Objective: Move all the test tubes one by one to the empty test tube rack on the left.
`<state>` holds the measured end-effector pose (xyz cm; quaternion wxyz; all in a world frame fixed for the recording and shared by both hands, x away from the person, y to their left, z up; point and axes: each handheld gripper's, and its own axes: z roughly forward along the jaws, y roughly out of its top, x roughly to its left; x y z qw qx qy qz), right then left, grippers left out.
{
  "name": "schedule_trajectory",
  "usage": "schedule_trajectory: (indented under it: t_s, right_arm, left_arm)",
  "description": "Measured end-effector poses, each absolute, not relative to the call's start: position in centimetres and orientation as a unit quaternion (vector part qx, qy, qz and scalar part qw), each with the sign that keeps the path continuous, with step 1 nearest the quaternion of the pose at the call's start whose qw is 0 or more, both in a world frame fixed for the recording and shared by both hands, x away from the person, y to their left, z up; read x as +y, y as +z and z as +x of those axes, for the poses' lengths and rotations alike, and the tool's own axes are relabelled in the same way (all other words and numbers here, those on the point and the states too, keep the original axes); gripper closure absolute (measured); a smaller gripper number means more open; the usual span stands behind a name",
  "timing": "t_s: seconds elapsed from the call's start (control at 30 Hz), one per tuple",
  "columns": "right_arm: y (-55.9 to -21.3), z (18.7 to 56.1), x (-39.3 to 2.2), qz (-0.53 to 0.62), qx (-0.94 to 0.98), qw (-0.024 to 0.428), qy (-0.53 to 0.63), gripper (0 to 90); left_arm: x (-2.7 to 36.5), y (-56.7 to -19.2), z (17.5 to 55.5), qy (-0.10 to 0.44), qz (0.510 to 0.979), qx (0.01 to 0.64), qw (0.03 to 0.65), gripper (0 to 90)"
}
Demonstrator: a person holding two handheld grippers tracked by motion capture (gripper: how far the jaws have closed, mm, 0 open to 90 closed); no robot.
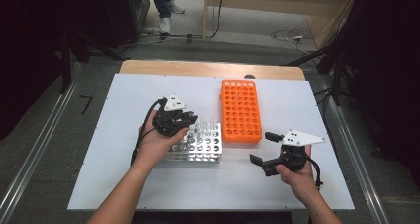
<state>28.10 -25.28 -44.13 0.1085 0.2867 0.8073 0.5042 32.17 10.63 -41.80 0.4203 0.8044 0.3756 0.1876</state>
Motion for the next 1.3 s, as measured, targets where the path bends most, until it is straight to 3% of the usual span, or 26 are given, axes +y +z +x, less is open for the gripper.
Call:
schedule_trajectory:
  t_s: [0.33,0.5,0.63,0.83,1.03,1.17,1.3]
  right_arm:
    - [-44.2,28.2,-25.3,0.289,0.808,0.108,0.502,0.0]
    - [-44.3,28.3,-25.3,0.289,0.809,0.107,0.501,0.0]
    - [-44.4,28.4,-25.3,0.293,0.808,0.105,0.501,0.0]
    - [-44.2,28.9,-25.2,0.297,0.805,0.106,0.502,0.0]
    - [-43.9,29.6,-24.7,0.3,0.804,0.107,0.501,0.0]
    - [-43.6,30.3,-24.4,0.302,0.804,0.108,0.5,0.0]
    - [-43.2,31.2,-24.2,0.307,0.801,0.111,0.501,0.0]
  left_arm:
    - [10.6,-43.0,32.2,0.172,0.804,0.392,0.412,76.1]
    - [11.3,-42.6,31.8,0.179,0.784,0.401,0.439,68.9]
    - [12.0,-42.3,31.0,0.175,0.768,0.402,0.467,57.3]
    - [13.4,-41.8,29.2,0.161,0.755,0.397,0.497,31.2]
    - [14.8,-41.4,27.0,0.16,0.744,0.393,0.517,10.7]
    - [15.2,-41.5,25.7,0.156,0.745,0.388,0.52,1.1]
    - [15.7,-42.0,24.5,0.151,0.738,0.388,0.531,0.0]
